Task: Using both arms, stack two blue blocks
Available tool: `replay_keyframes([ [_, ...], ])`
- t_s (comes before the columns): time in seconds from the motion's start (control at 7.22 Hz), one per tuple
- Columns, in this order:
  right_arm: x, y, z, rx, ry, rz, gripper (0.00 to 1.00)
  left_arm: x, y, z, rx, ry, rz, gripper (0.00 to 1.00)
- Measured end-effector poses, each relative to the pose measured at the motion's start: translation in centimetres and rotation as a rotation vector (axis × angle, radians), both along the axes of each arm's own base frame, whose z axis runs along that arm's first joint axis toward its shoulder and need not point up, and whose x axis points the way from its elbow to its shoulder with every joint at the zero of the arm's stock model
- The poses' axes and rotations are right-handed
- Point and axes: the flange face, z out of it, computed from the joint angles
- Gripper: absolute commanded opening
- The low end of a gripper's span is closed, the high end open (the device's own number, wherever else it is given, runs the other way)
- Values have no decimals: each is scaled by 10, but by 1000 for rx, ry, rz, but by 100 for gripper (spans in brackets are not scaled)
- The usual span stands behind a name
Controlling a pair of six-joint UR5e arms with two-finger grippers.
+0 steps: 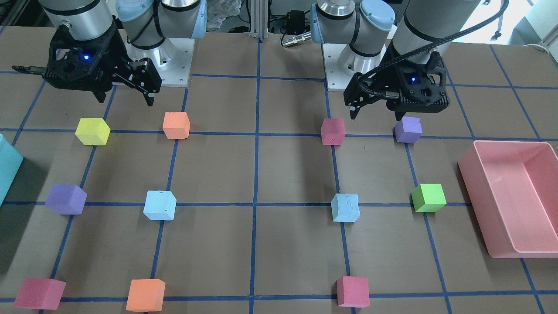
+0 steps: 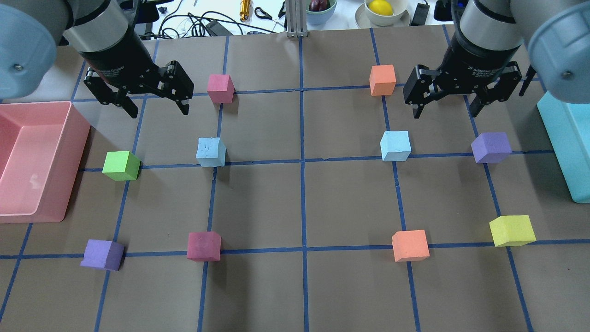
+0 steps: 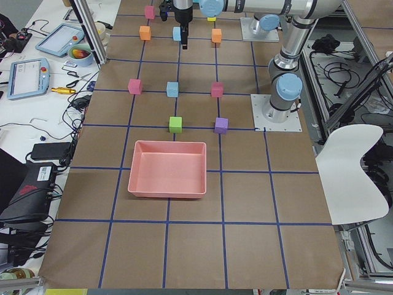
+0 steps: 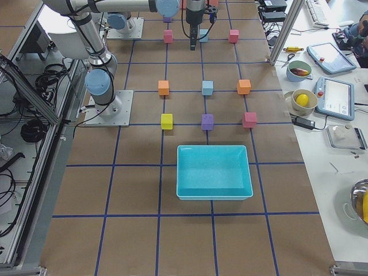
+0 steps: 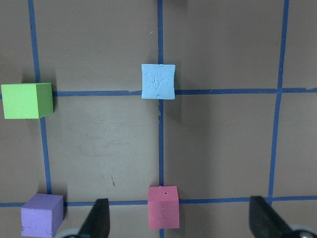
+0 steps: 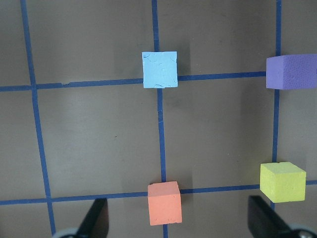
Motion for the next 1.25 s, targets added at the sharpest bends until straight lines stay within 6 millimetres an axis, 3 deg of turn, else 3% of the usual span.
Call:
replay_keyframes([
  [0.97,0,-4,-11,19,-8,0,100,0,0,-2,4,0,0,100],
  [1.25,-4,-20,-37,67,4,-13,100,0,0,-6,12,0,-4,100],
])
